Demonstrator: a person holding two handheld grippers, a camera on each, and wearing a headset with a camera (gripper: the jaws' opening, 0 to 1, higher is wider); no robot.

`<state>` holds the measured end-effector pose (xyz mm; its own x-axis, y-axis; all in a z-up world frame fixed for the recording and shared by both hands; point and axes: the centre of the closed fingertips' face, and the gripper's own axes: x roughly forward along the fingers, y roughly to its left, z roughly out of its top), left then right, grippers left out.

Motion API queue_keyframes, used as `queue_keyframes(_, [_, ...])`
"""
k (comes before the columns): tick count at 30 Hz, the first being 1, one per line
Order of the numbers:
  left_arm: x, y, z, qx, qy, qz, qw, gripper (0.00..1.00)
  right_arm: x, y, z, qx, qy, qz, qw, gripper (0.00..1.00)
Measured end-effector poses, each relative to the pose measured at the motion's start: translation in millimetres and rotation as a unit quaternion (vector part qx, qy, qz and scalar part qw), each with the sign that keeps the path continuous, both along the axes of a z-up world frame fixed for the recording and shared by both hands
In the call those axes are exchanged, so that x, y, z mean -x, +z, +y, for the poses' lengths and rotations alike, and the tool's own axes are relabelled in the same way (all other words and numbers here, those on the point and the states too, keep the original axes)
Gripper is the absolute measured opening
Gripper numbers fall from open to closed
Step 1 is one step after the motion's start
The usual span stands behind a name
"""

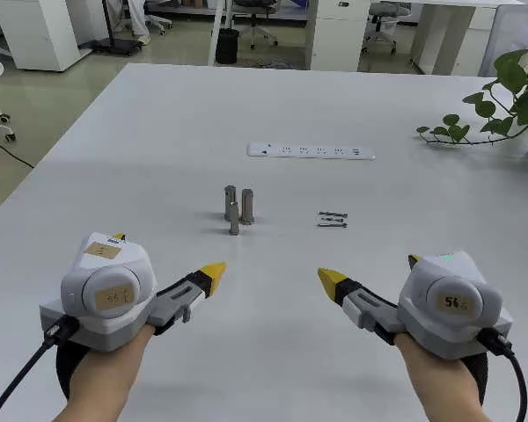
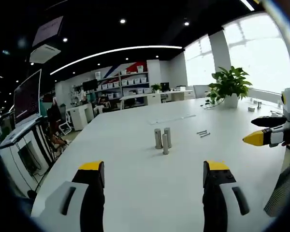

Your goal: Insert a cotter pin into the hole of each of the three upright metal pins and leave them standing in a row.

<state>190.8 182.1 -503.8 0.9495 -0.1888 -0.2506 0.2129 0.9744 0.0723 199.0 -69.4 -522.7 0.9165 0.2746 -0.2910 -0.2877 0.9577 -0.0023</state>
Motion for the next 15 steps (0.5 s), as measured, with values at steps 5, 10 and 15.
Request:
queue_keyframes(5, [0.3, -1.0, 1.3, -0.001, 0.001, 0.002, 1.0, 0.82, 0.7, -2.8, 3.4, 0.002, 0.007, 0.006, 1.0, 0.77])
queue_keyframes(10, [0.8, -0.8, 1.3, -0.002, 0.001, 0.002, 1.0, 0.81, 0.7, -2.8, 2.7, -0.005, 0.005, 0.01, 0.9999, 0.77])
queue_keyframes(15, [0.8, 0.2, 2.4, -0.003, 0.003, 0.0, 1.0, 0.8, 0.8, -4.1, 0.8, -0.005, 0.001, 0.014, 0.9999, 0.76])
